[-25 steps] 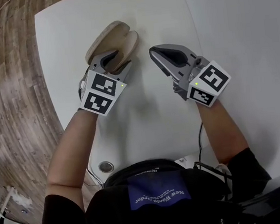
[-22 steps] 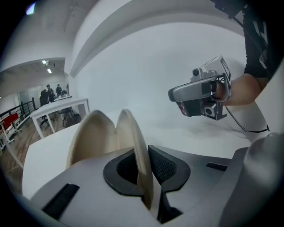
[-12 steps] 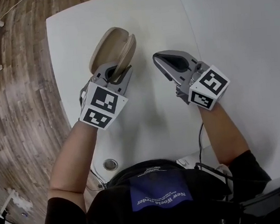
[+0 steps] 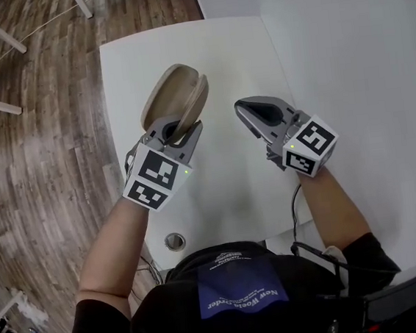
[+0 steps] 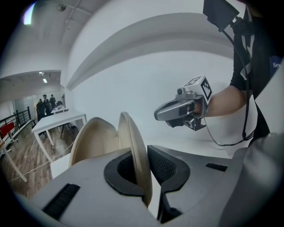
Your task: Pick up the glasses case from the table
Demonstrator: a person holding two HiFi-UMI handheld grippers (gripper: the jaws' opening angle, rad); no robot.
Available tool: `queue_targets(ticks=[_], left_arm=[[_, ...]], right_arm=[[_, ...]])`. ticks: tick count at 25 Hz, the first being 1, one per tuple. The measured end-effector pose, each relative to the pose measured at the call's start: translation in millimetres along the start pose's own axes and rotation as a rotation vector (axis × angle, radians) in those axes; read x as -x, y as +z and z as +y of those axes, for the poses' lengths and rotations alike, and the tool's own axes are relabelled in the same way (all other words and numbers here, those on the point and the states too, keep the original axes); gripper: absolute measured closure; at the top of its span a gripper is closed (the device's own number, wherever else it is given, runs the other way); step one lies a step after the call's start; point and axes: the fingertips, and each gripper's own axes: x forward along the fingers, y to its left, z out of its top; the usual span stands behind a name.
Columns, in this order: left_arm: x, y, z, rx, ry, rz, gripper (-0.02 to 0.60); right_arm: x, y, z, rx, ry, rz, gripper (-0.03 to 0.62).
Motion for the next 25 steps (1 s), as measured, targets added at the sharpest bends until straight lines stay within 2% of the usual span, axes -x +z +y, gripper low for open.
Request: queue_targets(ticks=[14, 25], left_arm=[[139.5, 43.0, -50.2, -0.074, -0.013, -0.051, 0.545], [258.4, 70.7, -98.9, -0.135, -0.028, -0.133, 0.545]], right_arm=[[53.2, 66.1, 98.0, 0.047, -0.091, -0.051, 0.592], [99.6, 111.5, 188.3, 0.087, -0.163, -0.103, 0.592]])
